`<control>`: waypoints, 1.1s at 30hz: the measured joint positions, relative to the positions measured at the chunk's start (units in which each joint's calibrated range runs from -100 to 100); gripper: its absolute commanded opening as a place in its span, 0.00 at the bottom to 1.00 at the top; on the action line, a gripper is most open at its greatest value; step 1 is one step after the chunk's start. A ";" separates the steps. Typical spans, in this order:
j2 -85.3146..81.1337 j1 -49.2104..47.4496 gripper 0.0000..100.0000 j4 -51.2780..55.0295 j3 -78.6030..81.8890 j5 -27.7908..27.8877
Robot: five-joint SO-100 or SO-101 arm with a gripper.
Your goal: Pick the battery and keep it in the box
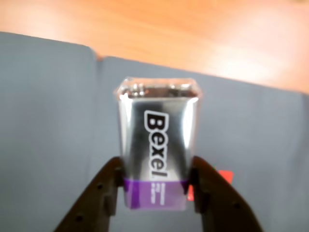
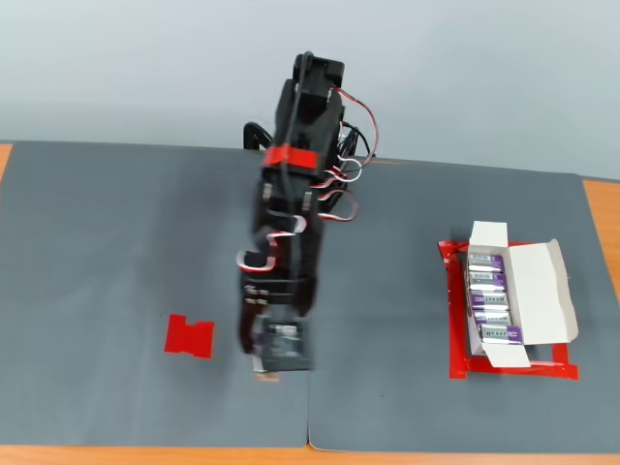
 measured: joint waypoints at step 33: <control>-2.12 -42.89 0.03 0.00 -0.45 0.00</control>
